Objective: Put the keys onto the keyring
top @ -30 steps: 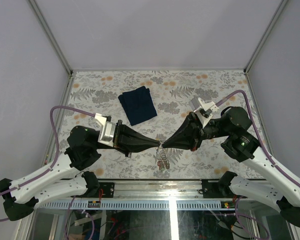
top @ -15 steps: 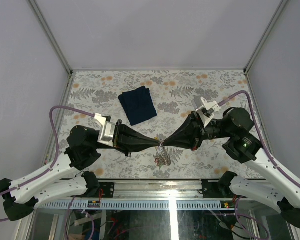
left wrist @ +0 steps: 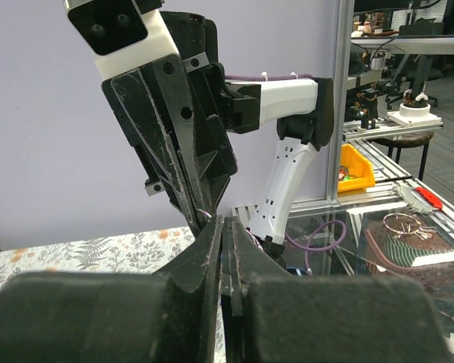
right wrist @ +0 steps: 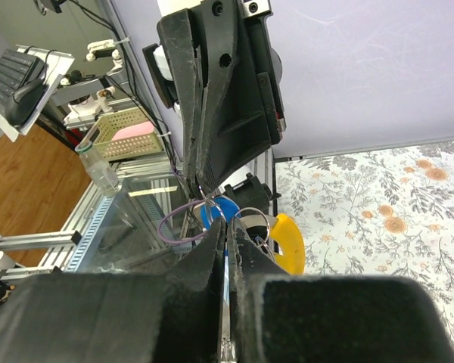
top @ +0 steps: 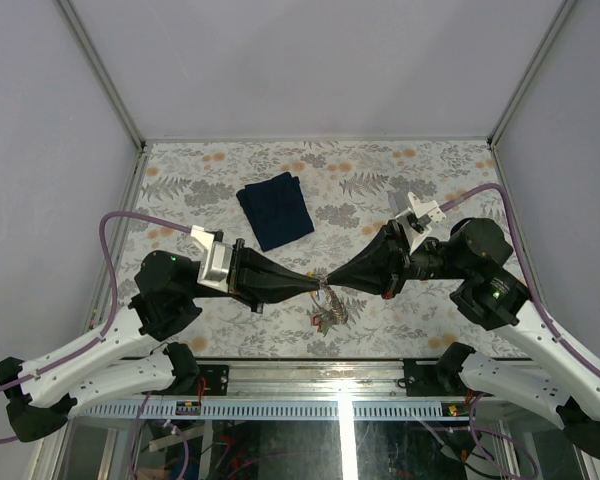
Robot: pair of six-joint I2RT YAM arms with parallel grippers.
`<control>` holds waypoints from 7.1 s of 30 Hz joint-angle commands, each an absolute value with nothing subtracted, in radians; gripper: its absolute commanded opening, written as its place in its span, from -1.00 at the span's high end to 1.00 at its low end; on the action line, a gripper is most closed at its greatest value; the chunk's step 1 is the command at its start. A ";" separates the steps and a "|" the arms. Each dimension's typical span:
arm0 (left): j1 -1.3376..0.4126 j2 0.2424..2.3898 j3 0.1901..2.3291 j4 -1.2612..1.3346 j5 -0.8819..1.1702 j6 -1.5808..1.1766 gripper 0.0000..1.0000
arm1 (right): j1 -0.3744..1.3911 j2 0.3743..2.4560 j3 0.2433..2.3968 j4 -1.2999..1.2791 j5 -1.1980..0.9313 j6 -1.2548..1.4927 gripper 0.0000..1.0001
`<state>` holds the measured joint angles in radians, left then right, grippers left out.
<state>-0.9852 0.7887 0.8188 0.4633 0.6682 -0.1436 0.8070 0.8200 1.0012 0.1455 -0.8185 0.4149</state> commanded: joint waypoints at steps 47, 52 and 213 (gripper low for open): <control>-0.982 0.774 0.825 0.508 0.483 -0.136 0.47 | 0.808 0.675 0.882 0.432 -0.504 0.461 1.00; -0.982 0.761 0.821 0.566 0.453 -0.170 0.39 | 0.808 0.674 0.896 0.355 -0.563 0.372 1.00; -1.051 0.928 1.239 -0.277 0.662 0.245 0.94 | 0.808 0.825 1.166 -0.033 -0.964 0.172 1.00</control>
